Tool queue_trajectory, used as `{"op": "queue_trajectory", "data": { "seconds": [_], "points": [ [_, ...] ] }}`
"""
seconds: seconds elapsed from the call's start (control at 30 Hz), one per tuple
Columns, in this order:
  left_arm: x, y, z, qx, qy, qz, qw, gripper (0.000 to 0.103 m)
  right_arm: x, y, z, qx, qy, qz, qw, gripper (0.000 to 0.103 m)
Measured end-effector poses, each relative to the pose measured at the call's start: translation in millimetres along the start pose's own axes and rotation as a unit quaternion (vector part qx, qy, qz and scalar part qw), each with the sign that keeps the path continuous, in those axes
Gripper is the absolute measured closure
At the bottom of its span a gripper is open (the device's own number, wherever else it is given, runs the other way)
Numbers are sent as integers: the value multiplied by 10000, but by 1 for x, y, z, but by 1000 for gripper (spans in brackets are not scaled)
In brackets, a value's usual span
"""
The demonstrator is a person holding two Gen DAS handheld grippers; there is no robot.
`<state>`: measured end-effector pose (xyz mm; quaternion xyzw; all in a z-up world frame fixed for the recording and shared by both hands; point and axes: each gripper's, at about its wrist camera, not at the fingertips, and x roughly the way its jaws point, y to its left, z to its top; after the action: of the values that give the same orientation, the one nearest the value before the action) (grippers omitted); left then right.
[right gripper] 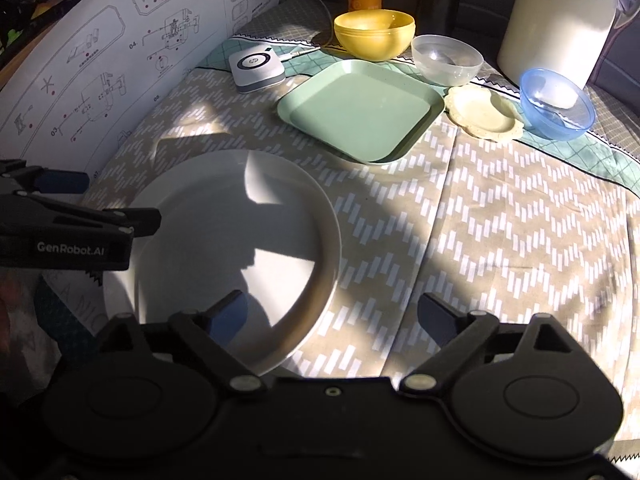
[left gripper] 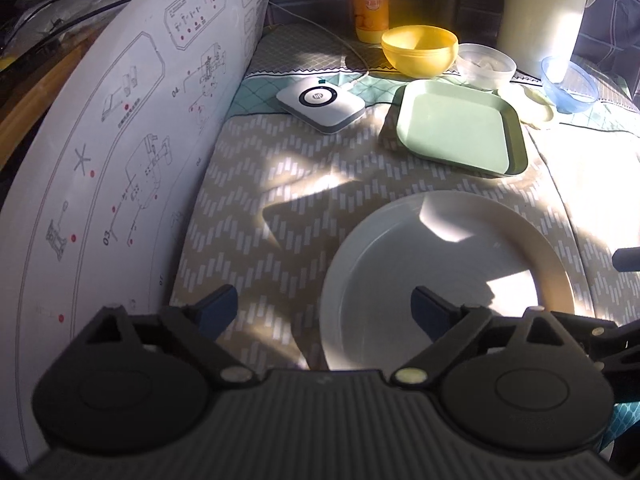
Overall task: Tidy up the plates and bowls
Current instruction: 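Open both grippers to release the white plate on the cloth, then grasp the pale green square tray edges with both grippers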
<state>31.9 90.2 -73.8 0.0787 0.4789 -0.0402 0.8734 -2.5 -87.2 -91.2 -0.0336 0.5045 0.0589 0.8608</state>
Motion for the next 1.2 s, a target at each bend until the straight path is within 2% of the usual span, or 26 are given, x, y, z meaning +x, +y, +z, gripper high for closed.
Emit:
{"op": "queue_trajectory", "data": {
  "seconds": [0.1, 0.33, 0.47, 0.7, 0.97, 1.2],
  "points": [
    [-9, 0, 9, -115, -101, 3, 9999, 0, -8, -12, 1, 56, -160, -76, 9998, 0],
    [-12, -14, 30, -249, -27, -13, 9997, 0, -15, -39, 11, 189, -321, -193, 9991, 0],
    [-10, -30, 43, -91, -100, 38, 9999, 0, -17, -57, 14, 359, -389, -174, 9984, 0],
    [13, -48, 76, -31, -210, 129, 9997, 0, -14, -77, 30, 466, -526, -298, 9971, 0],
    [48, -57, 110, 4, -461, 50, 9989, 1, 12, -104, 76, 754, -447, -152, 9960, 0],
    [73, -60, 121, 25, -447, -294, 9986, 14, 50, -110, 107, 1158, -278, 20, 9929, 2]
  ]
}}
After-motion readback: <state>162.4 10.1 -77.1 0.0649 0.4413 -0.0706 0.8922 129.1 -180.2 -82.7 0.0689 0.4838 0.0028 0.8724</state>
